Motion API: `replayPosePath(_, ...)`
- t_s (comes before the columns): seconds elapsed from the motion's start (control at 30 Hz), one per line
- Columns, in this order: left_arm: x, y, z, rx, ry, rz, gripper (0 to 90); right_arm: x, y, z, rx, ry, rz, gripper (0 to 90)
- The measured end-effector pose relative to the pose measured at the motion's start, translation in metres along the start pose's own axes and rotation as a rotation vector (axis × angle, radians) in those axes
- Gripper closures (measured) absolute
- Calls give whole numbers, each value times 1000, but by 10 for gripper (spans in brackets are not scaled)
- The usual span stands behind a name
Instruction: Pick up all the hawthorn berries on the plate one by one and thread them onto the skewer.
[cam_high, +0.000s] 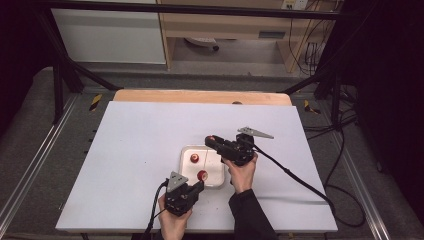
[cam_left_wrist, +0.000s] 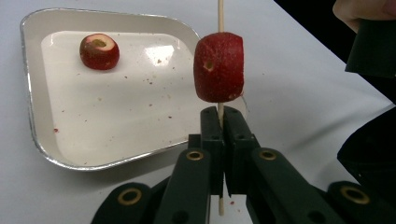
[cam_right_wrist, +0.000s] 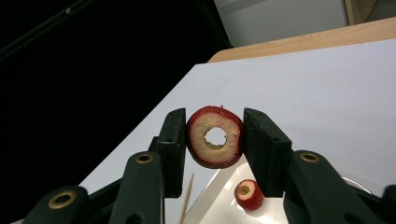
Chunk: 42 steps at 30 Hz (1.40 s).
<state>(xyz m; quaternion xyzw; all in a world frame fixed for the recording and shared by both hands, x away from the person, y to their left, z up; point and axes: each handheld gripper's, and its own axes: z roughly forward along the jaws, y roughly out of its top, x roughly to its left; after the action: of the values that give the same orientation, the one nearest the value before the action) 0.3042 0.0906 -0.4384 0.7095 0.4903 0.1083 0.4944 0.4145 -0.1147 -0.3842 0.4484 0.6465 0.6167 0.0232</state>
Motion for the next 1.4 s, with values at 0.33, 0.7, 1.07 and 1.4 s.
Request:
replayPosePath(0.33,-2,1,4,-6,0,0,884,2,-2,0,-13,19,4,614)
replayPosePath(0.7,-1,1,3,-14,2,-2,883,2,-1,-1,-11,22,9,613)
replayPosePath(1.07,0,2,3,-12,-4,-21,883,3,-6,2,4,26,11,614)
replayPosePath(1.4,2,1,3,-31,-20,-57,883,3,-7,1,0,25,18,615)
